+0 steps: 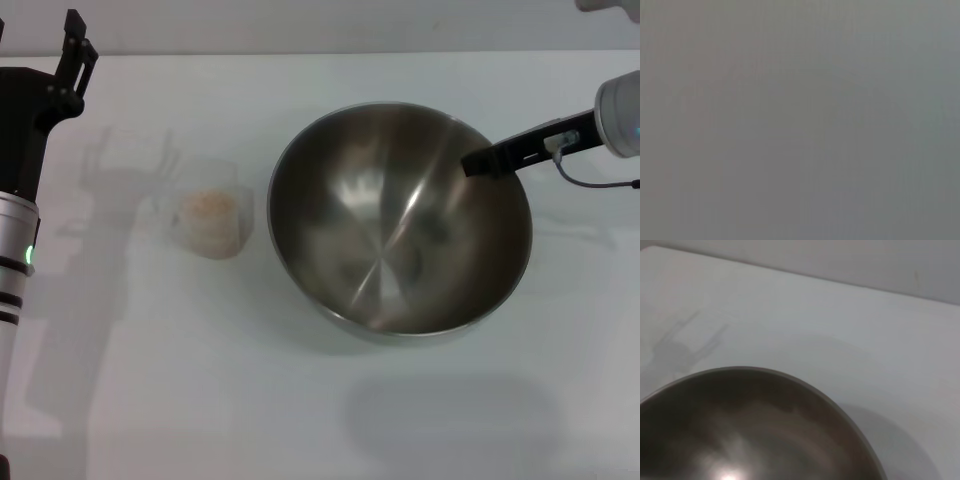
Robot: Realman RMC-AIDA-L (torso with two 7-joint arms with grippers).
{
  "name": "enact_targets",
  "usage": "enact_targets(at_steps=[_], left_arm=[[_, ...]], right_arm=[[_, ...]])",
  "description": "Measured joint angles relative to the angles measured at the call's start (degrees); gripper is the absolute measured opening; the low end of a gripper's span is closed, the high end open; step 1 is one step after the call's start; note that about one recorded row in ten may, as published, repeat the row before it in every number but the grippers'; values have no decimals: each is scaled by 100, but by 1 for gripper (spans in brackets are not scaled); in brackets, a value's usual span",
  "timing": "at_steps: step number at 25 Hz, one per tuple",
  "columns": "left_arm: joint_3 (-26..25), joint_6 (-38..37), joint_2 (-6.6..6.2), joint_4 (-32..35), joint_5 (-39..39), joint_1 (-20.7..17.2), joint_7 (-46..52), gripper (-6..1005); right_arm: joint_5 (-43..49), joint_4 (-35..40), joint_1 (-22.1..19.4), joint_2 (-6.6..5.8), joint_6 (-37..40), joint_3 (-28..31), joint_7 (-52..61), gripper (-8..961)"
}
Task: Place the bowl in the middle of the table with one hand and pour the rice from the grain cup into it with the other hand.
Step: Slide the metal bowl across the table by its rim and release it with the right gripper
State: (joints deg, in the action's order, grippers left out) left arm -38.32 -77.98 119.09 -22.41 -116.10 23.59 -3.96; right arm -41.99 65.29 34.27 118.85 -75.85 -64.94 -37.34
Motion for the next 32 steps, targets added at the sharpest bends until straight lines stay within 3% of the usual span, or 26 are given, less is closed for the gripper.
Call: enact_targets(at_steps=[17, 25, 30, 32], left_arm=[[0, -8, 0, 0, 0, 23, 0, 825], [0, -9, 0, 0, 0, 23, 0, 825], [-5, -28, 0, 0, 0, 19, 0, 825], [-13, -34, 0, 0, 0, 6, 0, 825]], right_arm=[[235, -562, 399, -12, 54, 12, 77, 29], [205, -71, 345, 11, 117, 3, 31, 205], [143, 487, 272, 30, 313, -20, 21, 434], [-6, 697, 203, 32, 812, -40, 30, 468]])
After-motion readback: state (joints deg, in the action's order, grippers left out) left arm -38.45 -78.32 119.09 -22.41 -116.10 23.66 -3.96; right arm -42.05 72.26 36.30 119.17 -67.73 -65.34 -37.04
